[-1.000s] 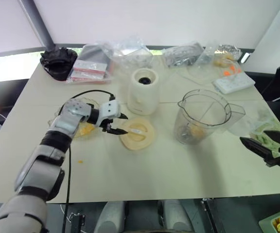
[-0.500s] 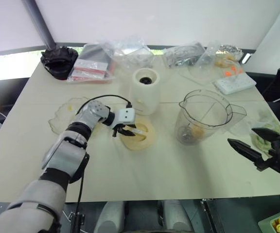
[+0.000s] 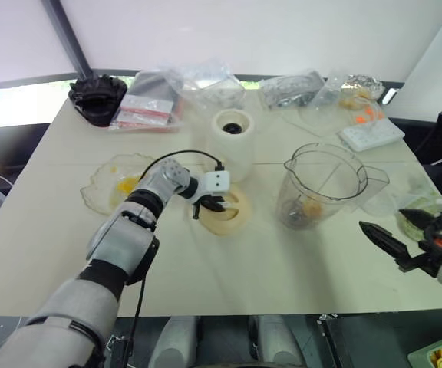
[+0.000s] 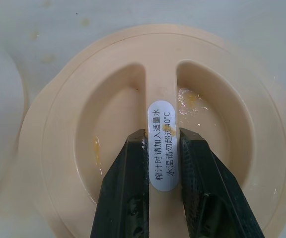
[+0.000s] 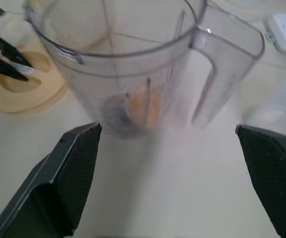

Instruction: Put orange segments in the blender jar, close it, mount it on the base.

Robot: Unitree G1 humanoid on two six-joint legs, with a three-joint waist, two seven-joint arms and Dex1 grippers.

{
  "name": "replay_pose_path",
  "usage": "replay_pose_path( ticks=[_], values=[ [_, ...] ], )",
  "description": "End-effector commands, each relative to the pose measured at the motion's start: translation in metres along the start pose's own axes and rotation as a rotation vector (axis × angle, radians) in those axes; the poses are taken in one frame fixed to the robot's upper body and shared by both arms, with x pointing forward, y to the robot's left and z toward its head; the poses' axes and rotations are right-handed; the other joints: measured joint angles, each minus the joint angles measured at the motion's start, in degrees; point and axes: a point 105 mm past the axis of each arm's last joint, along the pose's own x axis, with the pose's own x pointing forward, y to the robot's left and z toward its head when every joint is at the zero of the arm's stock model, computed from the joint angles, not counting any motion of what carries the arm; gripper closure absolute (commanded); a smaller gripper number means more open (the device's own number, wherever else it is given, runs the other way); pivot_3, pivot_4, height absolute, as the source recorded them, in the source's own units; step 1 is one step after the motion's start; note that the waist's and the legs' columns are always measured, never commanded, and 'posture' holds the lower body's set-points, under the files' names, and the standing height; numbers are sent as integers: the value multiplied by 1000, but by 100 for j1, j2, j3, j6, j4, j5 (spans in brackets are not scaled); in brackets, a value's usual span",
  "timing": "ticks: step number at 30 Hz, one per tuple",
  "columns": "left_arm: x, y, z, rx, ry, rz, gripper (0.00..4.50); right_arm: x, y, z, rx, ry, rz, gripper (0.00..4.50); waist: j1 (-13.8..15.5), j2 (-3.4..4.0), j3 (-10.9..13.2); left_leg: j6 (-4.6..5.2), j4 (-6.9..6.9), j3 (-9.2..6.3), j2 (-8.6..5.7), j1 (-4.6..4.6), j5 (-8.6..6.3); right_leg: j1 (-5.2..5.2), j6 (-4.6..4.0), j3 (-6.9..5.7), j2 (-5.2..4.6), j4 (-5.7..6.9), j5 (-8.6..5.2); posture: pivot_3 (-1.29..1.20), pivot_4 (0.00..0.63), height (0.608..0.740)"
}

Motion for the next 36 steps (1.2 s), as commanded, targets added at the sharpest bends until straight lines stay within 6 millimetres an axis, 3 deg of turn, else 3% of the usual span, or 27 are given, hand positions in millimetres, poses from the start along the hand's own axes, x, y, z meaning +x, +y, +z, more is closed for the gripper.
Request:
replay_pose_path(
  ticks=[1, 7, 13, 24, 32, 36],
  values=[
    [-14, 10, 17, -5, -87, 13, 4230, 14, -13, -1, 20, -71, -125, 0, -12, -1, 1, 0, -1, 1, 0, -6, 0, -9, 9, 0, 0, 0, 5, 0, 150, 740],
    [-39, 18, 37, -42, -290, 27, 4230, 39, -19, -11, 39, -95, -195, 0, -8, 1, 2, 0, -10, 6, -2, -26, 0, -47, 17, 4, 4, 19, 10, 0, 150, 740],
    [-55, 7, 33, -17, -368, 28, 4230, 58, -26, -19, 16, -105, -204, 0, -27, 10, -1, 0, -11, 7, -1, -22, 0, -47, 16, 6, 5, 25, 10, 0, 150, 740],
    [-84, -20, 39, 10, -385, 74, 4230, 94, -37, -13, 5, -203, -211, 0, -42, 14, -2, 0, -10, 4, 0, -17, 1, -50, 14, 14, 6, 38, 10, 0, 150, 740],
    [-100, -21, 40, 3, -371, 143, 4230, 122, -43, -11, 19, -238, -194, 0, -62, 17, -2, 0, -11, 7, -3, -13, 1, -50, 14, 15, 10, 41, 11, 0, 150, 740],
    [-113, -20, 36, 12, -349, 171, 4230, 130, -40, -14, 19, -237, -182, 1362, -121, 21, -1, 0, -11, 6, -4, -13, 1, -50, 14, 15, 9, 41, 11, 0, 150, 740]
  ],
)
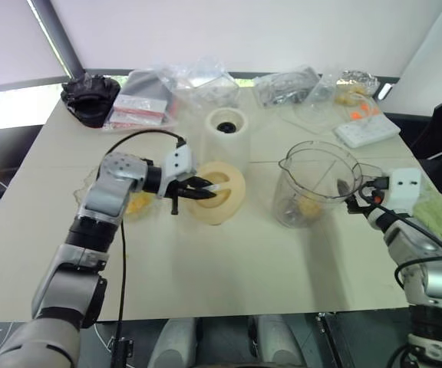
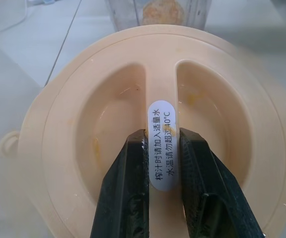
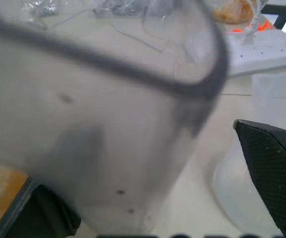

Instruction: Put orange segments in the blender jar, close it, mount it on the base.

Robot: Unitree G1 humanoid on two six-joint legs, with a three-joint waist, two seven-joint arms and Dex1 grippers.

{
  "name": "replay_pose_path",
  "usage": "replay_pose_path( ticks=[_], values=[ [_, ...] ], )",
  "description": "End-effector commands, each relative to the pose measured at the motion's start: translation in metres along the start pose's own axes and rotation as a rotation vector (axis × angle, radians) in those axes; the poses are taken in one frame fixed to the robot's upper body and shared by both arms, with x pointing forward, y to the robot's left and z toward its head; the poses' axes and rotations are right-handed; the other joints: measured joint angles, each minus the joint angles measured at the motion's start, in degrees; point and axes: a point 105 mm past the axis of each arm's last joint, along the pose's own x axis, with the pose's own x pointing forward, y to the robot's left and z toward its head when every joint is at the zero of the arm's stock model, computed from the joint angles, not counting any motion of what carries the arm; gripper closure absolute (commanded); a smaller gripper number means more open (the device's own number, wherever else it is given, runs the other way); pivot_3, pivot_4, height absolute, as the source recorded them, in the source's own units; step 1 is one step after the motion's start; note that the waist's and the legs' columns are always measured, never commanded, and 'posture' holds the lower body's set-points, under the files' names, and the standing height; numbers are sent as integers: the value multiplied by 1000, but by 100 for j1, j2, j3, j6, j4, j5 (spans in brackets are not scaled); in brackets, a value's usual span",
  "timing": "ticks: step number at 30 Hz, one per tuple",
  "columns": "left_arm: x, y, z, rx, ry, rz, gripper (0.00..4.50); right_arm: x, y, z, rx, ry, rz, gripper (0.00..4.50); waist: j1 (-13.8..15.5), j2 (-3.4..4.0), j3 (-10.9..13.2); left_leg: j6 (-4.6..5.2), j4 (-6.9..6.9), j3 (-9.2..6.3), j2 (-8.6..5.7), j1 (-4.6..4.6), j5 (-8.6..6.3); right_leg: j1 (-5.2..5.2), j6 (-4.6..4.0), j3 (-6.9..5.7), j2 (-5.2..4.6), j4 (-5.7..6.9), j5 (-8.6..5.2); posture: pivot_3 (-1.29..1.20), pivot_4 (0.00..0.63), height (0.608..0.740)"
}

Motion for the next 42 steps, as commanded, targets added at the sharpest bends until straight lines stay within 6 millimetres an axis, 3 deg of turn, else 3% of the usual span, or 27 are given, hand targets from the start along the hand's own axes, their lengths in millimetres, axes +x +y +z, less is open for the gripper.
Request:
replay_pose_path(
  ticks=[1, 4, 10, 13, 17, 21, 25, 29, 35, 42],
  values=[
    [-16, 6, 15, 35, -35, 47, 4230, 2, 3, 9, -17, -44, 7, 1865, -27, 0, 0, 0, 0, -1, 1, 0, 0, 0, 0, 0, 0, 1, 0, 0, 150, 740],
    [-29, 14, 24, 44, -47, 84, 4230, 1, 10, 7, -9, -43, 30, 3513, -37, 1, -1, 0, 0, -2, 1, 0, 0, 0, 0, 0, -1, 3, 0, 0, 150, 740],
    [-63, 53, 74, 101, -127, 186, 4230, -5, 54, 27, -65, -99, 168, 3554, -44, -2, 1, -2, 3, -1, -3, 0, 1, -2, 0, -1, 0, 10, 0, 0, 150, 740],
    [-71, 70, 111, 141, -196, 197, 4230, -7, 84, 45, -38, -148, 247, 3554, -80, -2, 2, -1, 1, 0, -9, 1, 1, -8, 1, -1, 4, 15, -1, 0, 150, 740],
    [-65, 78, 156, 180, -283, 151, 4230, -6, 119, 53, -5, -169, 328, 3554, -77, 2, 6, -1, 0, 5, -13, -5, 1, -26, -1, 0, 6, 42, -2, 0, 150, 740],
    [-50, 73, 176, 192, -318, 65, 4230, -3, 137, 48, -4, -162, 366, 3554, -66, 2, 6, -1, 0, 7, -14, -5, 1, -28, 1, 1, 5, 45, -4, 0, 150, 740],
    [-28, 59, 173, 199, -280, -35, 4230, 2, 156, 40, -15, -148, 382, 3554, -74, -1, 8, -2, 0, 5, -15, -7, 1, -28, 1, 0, 5, 47, -4, 0, 150, 740],
    [-7, 37, 148, 133, -210, -143, 4230, 6, 167, 33, -24, -142, 391, 3554, -116, 1, 8, -2, -1, 3, -12, -4, 1, -32, 1, 4, 6, 50, -4, 0, 150, 740],
    [-2, 15, 129, 92, -141, -216, 4230, 7, 170, 27, -31, -143, 388, 3554, -196, 0, 9, -5, -1, -5, -10, -3, 4, -37, -2, 8, 8, 61, -4, 0, 150, 740],
    [-3, 14, 113, 103, -41, -189, 4230, 9, 168, 27, -32, -150, 379, 3554, -212, 2, 9, -5, -2, -7, -9, 0, 4, -36, -3, 8, 8, 61, -5, 0, 150, 740]
  ],
)
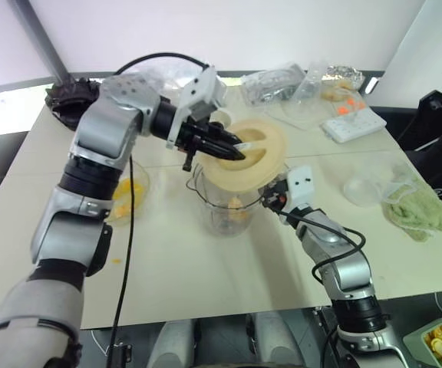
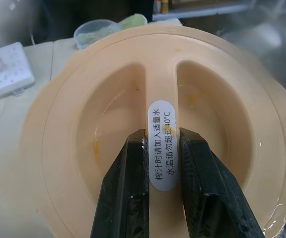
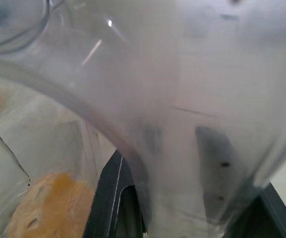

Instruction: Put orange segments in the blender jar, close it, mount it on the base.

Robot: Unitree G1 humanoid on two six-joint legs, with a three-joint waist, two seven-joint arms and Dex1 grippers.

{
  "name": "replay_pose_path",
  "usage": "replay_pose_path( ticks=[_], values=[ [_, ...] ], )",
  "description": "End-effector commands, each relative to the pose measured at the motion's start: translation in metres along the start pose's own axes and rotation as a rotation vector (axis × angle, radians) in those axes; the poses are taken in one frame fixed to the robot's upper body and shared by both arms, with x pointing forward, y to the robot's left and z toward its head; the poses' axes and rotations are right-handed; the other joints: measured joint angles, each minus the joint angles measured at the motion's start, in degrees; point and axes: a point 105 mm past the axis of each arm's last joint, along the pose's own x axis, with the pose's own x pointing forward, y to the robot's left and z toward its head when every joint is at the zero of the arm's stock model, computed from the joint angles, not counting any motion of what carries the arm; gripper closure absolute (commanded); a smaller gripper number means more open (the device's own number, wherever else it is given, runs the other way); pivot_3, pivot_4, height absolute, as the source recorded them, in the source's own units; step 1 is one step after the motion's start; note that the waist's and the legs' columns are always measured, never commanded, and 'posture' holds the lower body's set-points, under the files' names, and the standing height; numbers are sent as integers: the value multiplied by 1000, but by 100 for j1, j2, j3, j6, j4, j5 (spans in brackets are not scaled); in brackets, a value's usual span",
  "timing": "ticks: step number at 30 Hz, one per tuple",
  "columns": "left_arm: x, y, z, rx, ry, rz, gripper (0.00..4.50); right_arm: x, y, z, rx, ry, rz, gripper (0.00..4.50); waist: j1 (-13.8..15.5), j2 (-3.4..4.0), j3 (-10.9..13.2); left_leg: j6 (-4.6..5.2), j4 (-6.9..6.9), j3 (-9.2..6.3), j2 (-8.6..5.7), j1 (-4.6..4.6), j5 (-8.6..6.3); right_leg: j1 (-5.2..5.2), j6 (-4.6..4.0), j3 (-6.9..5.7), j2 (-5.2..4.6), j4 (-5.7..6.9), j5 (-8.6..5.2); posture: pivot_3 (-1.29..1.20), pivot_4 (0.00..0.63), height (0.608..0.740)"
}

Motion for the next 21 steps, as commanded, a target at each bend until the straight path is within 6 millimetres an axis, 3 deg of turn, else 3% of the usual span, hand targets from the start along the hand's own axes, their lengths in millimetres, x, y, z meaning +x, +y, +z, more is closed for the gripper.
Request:
replay_pose_path(
  ticks=[1, 14, 21],
  values=[
    [-3, 1, -1, 44, 49, 30, 4230, 1, -1, 13, -15, -58, -9, 3554, -2, 0, 0, 0, 0, 0, 0, 0, 0, 0, 0, 0, 0, 0, 0, 0, 150, 740],
    [-2, 1, -40, 16, 186, 34, 4230, 0, -9, 16, -24, -68, -29, 3554, 24, 1, -3, 0, 1, 1, -1, 3, 0, 5, 0, 0, -2, -1, 0, 0, 150, 740],
    [1, -11, -53, -84, 198, -19, 4230, -2, -11, 15, -27, -69, -36, 3554, 27, 3, -8, 0, 1, 1, -2, 8, 0, 13, 0, 0, -2, -1, 0, 0, 150, 740]
  ],
)
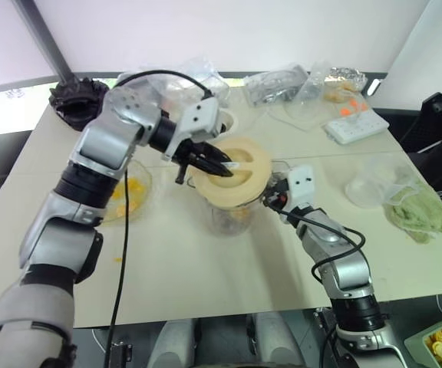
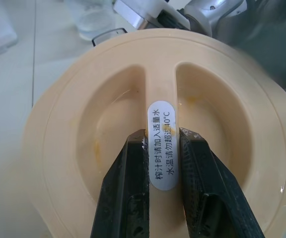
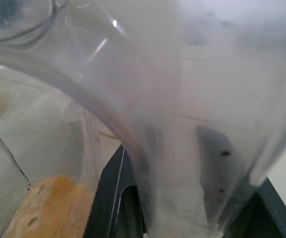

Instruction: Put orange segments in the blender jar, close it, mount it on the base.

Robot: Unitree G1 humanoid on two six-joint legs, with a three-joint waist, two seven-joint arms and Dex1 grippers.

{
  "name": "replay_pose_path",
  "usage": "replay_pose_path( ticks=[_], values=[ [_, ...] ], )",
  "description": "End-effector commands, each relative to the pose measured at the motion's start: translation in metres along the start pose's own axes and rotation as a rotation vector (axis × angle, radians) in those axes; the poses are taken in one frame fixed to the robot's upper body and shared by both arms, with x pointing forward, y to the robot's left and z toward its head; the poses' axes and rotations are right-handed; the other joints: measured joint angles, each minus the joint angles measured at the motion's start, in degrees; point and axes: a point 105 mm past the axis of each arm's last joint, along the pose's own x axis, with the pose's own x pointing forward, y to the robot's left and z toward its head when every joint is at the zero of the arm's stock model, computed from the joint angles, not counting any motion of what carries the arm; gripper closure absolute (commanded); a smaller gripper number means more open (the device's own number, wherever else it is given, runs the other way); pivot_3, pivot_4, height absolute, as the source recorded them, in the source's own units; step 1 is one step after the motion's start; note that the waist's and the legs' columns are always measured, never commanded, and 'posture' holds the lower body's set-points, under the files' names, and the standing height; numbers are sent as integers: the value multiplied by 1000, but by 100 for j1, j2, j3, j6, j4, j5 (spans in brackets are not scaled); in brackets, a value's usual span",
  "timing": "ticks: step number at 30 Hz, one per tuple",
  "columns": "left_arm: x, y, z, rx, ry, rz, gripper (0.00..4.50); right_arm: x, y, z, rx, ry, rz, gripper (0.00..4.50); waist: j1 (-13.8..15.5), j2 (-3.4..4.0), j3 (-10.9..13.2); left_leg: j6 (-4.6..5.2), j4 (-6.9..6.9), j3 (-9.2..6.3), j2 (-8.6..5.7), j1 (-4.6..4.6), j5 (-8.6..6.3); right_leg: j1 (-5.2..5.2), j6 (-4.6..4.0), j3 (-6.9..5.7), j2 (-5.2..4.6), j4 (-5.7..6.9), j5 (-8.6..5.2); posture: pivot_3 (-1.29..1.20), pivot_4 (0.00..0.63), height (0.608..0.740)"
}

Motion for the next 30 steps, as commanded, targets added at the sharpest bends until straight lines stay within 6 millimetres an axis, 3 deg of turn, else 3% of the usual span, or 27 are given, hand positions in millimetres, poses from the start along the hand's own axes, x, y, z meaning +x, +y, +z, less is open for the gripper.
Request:
replay_pose_path(
  ticks=[1, 6, 15, 18, 30],
  values=[
    [3, -8, -23, -124, 51, -20, 4230, -3, -9, 14, -19, -58, -32, 3554, -2, 0, -1, 0, 0, 0, 0, 2, 0, 1, 0, 0, 0, 0, 0, 0, 150, 740],
    [10, -21, -33, -227, 93, -72, 4230, -4, -10, 15, -20, -60, -35, 3554, -25, 2, -3, 0, 0, -1, 1, 3, 0, 1, 0, 0, 1, 0, 0, 0, 150, 740],
    [29, -24, -73, -283, 284, 35, 4230, -7, -14, 20, 2, -95, -77, 3554, -5, 11, -18, 0, -5, -4, 3, 36, -1, 38, -2, 0, 0, -4, -4, 0, 150, 740],
    [31, -24, -75, -327, 307, 72, 4230, -9, -16, 22, 9, -106, -96, 3554, 7, 12, -20, 3, -16, -7, 9, 105, -3, 111, -17, -1, -5, -15, -36, 0, 150, 740],
    [31, -4, -74, -672, 325, 326, 4230, -10, -22, 25, 1, -125, -122, 3554, 159, 48, -63, 3, -12, -24, 0, 124, -3, 142, 18, -5, -13, -19, -66, 0, 150, 740]
  ],
)
